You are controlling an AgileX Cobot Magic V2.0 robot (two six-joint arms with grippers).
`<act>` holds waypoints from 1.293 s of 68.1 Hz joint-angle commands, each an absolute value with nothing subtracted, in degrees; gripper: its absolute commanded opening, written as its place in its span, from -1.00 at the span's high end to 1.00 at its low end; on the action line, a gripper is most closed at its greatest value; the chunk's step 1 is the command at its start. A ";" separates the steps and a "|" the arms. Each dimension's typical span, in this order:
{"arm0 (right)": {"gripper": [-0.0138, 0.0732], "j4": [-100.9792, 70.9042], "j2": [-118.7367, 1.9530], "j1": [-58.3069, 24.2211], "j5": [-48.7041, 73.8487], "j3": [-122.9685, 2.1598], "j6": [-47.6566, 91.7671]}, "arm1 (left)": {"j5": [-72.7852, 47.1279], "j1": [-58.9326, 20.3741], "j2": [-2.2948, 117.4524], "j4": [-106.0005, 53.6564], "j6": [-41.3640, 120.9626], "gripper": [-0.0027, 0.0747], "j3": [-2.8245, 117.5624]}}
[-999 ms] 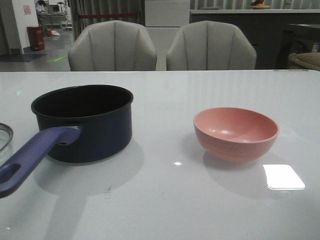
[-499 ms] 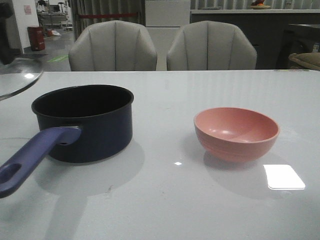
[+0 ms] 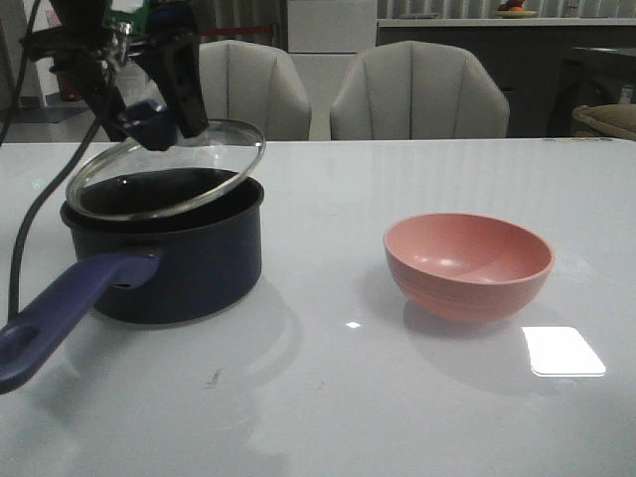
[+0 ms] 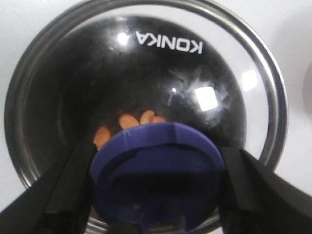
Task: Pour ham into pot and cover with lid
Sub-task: 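Lift the glass lid and carry it over the pot, then lower the lid onto the pot and open the left gripper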
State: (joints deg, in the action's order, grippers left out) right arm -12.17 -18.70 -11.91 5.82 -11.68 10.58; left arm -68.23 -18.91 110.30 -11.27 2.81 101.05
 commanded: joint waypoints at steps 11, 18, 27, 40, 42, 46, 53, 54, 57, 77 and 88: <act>0.32 -12.18 -19.06 -11.98 1.06 -13.29 11.01 | -69.41 -20.02 108.79 -10.31 2.66 0.27 103.84; 0.32 -12.18 -19.06 -11.98 1.06 -13.29 11.01 | -69.51 -20.02 108.79 -8.86 2.66 0.26 103.84; 0.32 -12.18 -19.06 -11.98 1.06 -13.29 11.01 | -69.51 -20.02 108.79 -7.09 2.66 0.25 103.84; 0.32 -12.18 -19.06 -11.98 1.06 -13.29 11.01 | -68.68 -20.02 109.46 -7.21 2.66 0.23 103.84; 0.32 -12.18 -19.06 -11.98 1.06 -13.29 11.01 | -68.68 -20.02 109.69 -7.31 2.66 0.20 103.84; 0.32 -12.18 -19.06 -11.98 1.06 -13.29 11.01 | -68.58 -20.02 110.23 -7.29 2.66 0.11 103.84; 0.32 -12.18 -19.06 -11.98 1.06 -13.29 11.01 | -67.74 -20.02 110.97 -7.33 2.66 -0.18 103.84; 0.32 -12.18 -19.06 -11.98 1.06 -13.29 11.01 | -67.76 -20.02 111.15 -7.33 2.66 -0.22 103.84; 0.32 -12.18 -19.06 -11.98 1.06 -13.29 11.01 | -67.28 -20.02 111.25 -7.43 2.66 -0.35 103.84; 0.32 -12.18 -19.06 -11.98 1.06 -13.29 11.01 | -67.56 -20.02 111.39 -7.43 2.66 -0.54 106.93; 0.32 -12.18 -19.06 -11.98 1.06 -13.29 11.01 | -71.84 -20.06 110.75 -8.23 2.66 -0.53 110.48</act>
State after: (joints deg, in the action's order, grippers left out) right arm -12.17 -18.70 -11.91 5.80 -11.68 10.58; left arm -70.26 -19.75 114.70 -6.98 2.93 107.45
